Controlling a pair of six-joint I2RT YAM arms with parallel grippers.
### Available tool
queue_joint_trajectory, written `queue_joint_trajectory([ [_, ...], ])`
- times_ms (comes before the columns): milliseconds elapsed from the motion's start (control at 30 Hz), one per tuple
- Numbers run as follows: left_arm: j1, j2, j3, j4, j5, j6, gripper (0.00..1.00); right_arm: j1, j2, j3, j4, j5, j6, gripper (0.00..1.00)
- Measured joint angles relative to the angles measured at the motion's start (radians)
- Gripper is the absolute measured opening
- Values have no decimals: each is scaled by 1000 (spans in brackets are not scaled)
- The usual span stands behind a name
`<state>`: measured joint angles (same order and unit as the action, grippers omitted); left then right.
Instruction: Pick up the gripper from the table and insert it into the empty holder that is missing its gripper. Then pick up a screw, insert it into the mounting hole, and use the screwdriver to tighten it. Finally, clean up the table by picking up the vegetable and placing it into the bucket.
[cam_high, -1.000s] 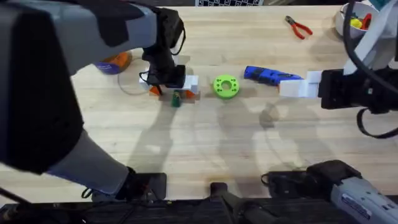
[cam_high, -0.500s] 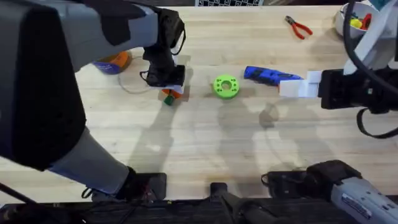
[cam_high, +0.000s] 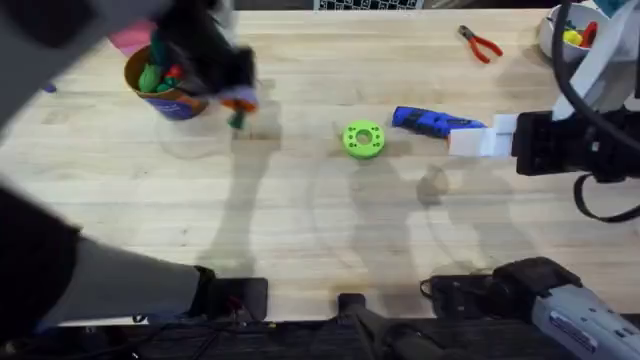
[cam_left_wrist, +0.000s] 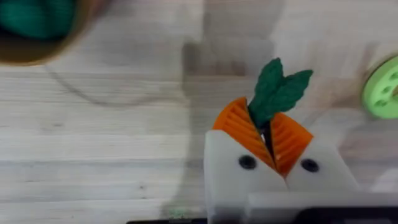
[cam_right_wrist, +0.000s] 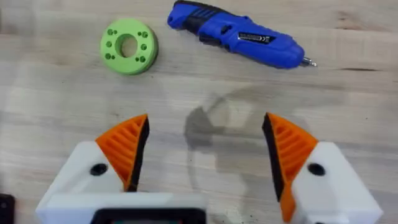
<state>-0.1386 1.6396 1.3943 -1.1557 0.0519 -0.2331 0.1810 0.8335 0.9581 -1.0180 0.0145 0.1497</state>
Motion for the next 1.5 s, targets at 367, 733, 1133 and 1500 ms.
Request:
queue_joint_trajectory([
  [367, 300, -72, 129, 148, -26, 103, 27, 0, 0, 0, 7, 0, 0, 994],
  [733, 374, 86, 129, 222, -81, 150, 27, 0, 0, 0, 7, 0, 0, 990],
  [1133, 383, 154, 129, 224, -94, 158, 823, 0, 0, 0, 8, 0, 0, 994],
  [1500, 366, -16, 131, 86, -94, 158, 986, 0, 0, 0, 8, 0, 0, 993],
])
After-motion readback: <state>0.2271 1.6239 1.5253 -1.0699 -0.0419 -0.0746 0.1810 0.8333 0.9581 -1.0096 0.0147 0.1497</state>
